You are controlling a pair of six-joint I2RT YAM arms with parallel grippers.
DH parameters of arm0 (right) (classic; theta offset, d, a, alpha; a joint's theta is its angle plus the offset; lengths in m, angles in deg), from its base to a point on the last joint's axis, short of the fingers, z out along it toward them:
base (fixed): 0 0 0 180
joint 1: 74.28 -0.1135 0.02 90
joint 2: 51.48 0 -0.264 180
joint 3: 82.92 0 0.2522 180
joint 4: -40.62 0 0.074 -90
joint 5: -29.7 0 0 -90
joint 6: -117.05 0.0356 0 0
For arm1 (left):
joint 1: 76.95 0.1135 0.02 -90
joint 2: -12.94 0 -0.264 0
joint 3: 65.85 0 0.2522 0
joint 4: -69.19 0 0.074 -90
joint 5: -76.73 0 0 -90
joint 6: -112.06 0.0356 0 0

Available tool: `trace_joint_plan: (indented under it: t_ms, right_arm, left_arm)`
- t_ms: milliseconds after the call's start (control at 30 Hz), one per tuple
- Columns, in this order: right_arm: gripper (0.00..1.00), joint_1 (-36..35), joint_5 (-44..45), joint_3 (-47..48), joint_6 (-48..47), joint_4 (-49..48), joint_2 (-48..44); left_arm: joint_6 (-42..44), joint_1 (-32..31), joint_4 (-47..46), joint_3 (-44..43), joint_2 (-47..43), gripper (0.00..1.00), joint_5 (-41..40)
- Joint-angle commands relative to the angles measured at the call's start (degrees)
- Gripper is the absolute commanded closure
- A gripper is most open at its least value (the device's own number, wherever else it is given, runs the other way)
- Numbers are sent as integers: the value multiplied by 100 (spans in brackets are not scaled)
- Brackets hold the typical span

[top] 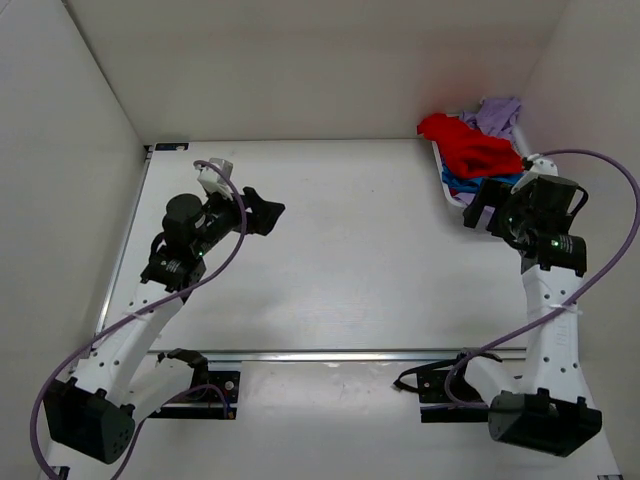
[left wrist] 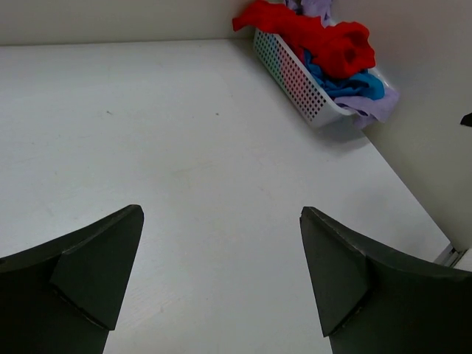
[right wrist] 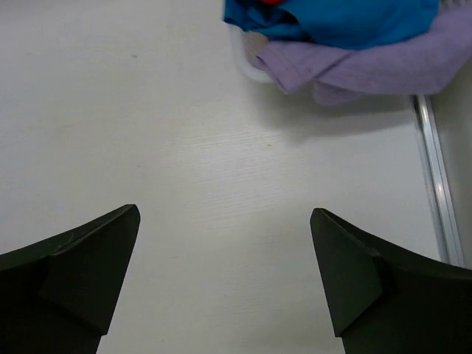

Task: Fold and stack the t-shirts
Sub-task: Grab crumpled tshirt from bin with the right arm

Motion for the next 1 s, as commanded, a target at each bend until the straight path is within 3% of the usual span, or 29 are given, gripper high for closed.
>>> trace_joint_plan:
  t_ms: [0,33,167,267,467,533,567,633,667,833,900,967]
  right_arm:
    - [1,-393,36,301,205,-507,-778]
    - [1,-376,316,222,441,-675,-912]
    - [1,45,-460,-8,242,-1378,-1238]
    - [1,117,-166,202,330,-1275,-871]
    - [1,-437,775,836,-84,-1529,377]
    - [21,-96,495,1055,204,-1687,1000]
    - [60,149,242,1091,337,-1714,1151]
    - [87,475,-137,1161,846,-1993,1607]
    - [86,433,-104,1153,987,-2074,1705]
    - [52,-32,115,1765,1234,-2373,2767]
    - [28,-181,352,2161,1278,-2347,3206]
    - [12,-314,599,2531,1340,-2268,3638]
  left_arm:
    - [-60,-73,-31,-310,166,1,251]
    - [-25,-90,-22,-284,157,1,260]
    - [-16,-64,-22,-231,158,2,330]
    - [19,-47,-101,-108,9,2,330]
    - [-7,85,-110,129,-264,1,181]
    - [-42,94,-128,252,-431,1,137]
    - [-42,103,-67,252,-475,1,76]
    - [-34,68,13,340,-641,2,84]
    - [-25,68,30,366,-669,1,84]
    - [-139,68,320,507,-1072,1,110]
    - [-218,85,399,560,-1196,1,171]
    - [-323,33,496,639,-1310,1,198]
